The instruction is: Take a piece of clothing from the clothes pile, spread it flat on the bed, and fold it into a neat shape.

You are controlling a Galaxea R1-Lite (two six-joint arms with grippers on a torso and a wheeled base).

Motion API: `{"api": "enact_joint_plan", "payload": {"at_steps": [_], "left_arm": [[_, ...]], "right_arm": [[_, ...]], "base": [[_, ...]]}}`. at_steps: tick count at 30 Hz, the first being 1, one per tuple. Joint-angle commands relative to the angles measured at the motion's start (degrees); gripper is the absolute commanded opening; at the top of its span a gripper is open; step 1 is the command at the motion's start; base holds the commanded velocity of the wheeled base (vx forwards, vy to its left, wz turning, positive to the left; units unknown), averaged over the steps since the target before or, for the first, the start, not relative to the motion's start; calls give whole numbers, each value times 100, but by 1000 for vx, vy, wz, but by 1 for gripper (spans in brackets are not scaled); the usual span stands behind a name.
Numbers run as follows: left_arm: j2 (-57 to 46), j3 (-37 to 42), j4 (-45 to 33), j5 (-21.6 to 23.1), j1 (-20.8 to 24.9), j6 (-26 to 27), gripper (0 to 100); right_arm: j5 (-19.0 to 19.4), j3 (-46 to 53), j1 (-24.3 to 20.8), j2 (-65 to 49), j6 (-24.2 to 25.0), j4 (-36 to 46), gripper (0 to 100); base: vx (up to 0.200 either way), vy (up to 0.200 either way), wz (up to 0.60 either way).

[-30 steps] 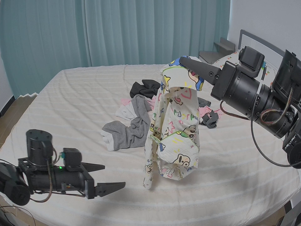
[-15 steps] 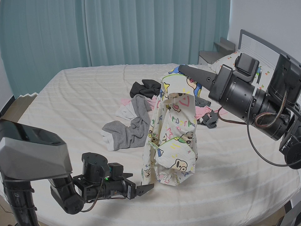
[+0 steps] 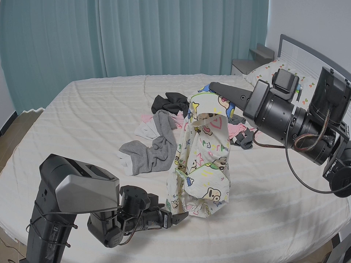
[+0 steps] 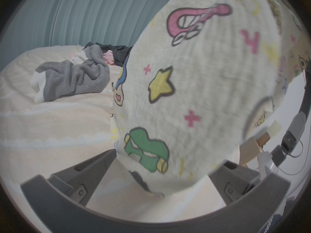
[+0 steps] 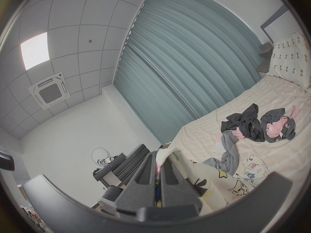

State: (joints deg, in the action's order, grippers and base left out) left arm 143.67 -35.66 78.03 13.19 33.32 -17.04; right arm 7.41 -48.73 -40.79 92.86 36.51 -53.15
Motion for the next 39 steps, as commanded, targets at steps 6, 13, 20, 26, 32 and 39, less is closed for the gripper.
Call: {"api": "enact_joint_plan", "payload": {"at_steps": [6, 13, 20, 26, 32, 39], "left_arm": [[276, -381, 10, 43, -1, -431, 0], [258, -178, 45, -27, -27, -379, 0], [258, 384, 793, -53, -27, -326, 0], [241, 577, 968, -53, -27, -326, 0], [267, 551, 968, -53, -36, -335, 100], [276, 569, 959, -53, -36, -326, 100]], "right_arm": [[6, 232, 71, 4, 251, -29, 0], [15, 320, 291, -4, 251, -20, 0], [6, 276, 563, -22, 242, -11, 0], [32, 311, 642, 31, 234, -2, 0], [94, 364, 625, 84, 234, 15, 0], [182, 469, 651, 224, 225, -11, 0]], "base": [[0, 0, 0], [0, 0, 0], [0, 0, 0], [0, 0, 0], [0, 0, 0], [0, 0, 0]]}}
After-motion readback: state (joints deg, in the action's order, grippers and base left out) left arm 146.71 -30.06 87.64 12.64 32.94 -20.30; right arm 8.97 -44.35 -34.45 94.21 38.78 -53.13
